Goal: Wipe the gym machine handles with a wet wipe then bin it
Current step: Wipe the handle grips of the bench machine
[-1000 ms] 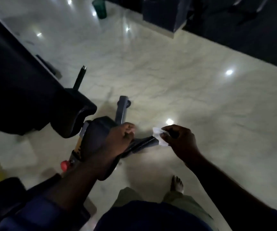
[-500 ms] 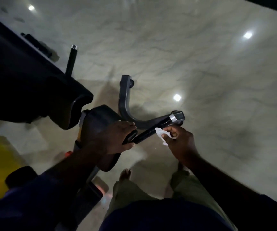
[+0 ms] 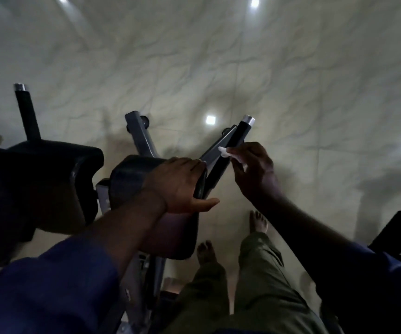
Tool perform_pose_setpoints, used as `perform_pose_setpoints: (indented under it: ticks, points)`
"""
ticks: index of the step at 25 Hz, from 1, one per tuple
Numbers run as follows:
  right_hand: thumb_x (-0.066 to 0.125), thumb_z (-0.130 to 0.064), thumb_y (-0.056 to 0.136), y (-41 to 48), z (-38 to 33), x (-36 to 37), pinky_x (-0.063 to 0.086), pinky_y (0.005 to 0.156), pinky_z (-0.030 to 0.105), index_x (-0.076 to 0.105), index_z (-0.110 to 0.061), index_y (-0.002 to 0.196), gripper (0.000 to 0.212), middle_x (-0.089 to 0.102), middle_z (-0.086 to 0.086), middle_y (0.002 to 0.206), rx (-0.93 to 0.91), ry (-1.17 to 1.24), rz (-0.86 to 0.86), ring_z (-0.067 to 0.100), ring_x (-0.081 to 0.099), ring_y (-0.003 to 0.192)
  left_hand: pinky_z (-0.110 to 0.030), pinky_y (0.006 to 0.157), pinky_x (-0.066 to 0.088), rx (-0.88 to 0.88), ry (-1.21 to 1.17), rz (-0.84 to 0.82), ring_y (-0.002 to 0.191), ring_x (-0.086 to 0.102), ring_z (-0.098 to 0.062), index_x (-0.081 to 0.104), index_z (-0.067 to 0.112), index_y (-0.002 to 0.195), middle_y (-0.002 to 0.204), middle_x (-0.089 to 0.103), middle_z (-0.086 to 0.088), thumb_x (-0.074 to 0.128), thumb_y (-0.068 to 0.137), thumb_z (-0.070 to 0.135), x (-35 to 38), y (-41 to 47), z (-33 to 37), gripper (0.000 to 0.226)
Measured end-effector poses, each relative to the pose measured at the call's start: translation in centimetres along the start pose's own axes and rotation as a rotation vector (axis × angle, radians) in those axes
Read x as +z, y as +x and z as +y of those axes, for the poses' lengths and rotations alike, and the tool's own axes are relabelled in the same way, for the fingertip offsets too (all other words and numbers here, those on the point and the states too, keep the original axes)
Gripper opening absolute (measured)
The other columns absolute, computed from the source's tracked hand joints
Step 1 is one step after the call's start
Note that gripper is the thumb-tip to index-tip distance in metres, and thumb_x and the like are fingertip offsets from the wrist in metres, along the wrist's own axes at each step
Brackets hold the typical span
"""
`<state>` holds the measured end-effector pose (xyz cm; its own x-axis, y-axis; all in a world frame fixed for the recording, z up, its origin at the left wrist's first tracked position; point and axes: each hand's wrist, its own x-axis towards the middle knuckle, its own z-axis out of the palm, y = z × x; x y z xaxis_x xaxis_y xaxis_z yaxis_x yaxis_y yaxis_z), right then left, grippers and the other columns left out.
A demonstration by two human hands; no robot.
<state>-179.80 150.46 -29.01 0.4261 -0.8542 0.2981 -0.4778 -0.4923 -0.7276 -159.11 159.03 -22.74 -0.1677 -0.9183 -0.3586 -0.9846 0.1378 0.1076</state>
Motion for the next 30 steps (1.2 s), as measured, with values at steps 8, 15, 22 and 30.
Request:
perform_pose_setpoints:
  ticks: [8, 15, 22, 30]
  points:
    - [0.049, -0.009, 0.106, -4.7, -0.4, 4.7, 0.051, 0.1, 0.042, 0.065, -0.002, 0.131, 0.031, 0.057, 0.019, 0.127, 0.087, 0.036, -0.102, 0.033, 0.055, 0.119, -0.042, 0.112, 0.045, 0.053, 0.03, 0.13, 0.131, 0.057, -0.023, 0.053, 0.013, 0.144, 0.144, 0.06, -0.005, 0.039, 0.083, 0.083, 2.1, -0.3, -0.3, 0.094]
    - [0.036, -0.011, 0.106, -7.5, -1.3, 4.9, 0.055, 0.074, 0.04, 0.066, 0.002, 0.125, 0.038, 0.06, 0.024, 0.106, -0.109, 0.021, -0.095, 0.036, 0.061, 0.094, -0.039, 0.106, 0.049, 0.036, 0.09, 0.204, 0.127, 0.062, -0.024, 0.061, 0.01, 0.139, 0.139, 0.065, -0.007, 0.044, 0.083, 0.08, 2.1, -0.7, 0.1, 0.091]
    - [0.057, 0.009, 0.094, -1.7, 2.4, 2.7, 0.055, 0.077, 0.043, 0.073, -0.004, 0.114, 0.028, 0.062, 0.018, 0.104, -0.212, -0.092, -0.049, 0.033, 0.061, 0.095, -0.034, 0.091, 0.053, 0.035, 0.086, 0.235, 0.116, 0.065, -0.021, 0.061, 0.018, 0.134, 0.128, 0.068, 0.001, 0.046, 0.084, 0.079, 2.1, -0.7, 0.0, 0.081]
    - [0.062, 0.016, 0.09, -8.2, -3.1, 5.0, 0.054, 0.082, 0.037, 0.074, -0.002, 0.111, 0.031, 0.064, 0.016, 0.107, 0.083, 0.139, 0.045, 0.028, 0.064, 0.097, -0.032, 0.099, 0.051, 0.038, 0.105, 0.243, 0.122, 0.064, -0.02, 0.063, 0.015, 0.136, 0.134, 0.068, -0.001, 0.047, 0.083, 0.077, 2.2, -0.7, 0.0, 0.083]
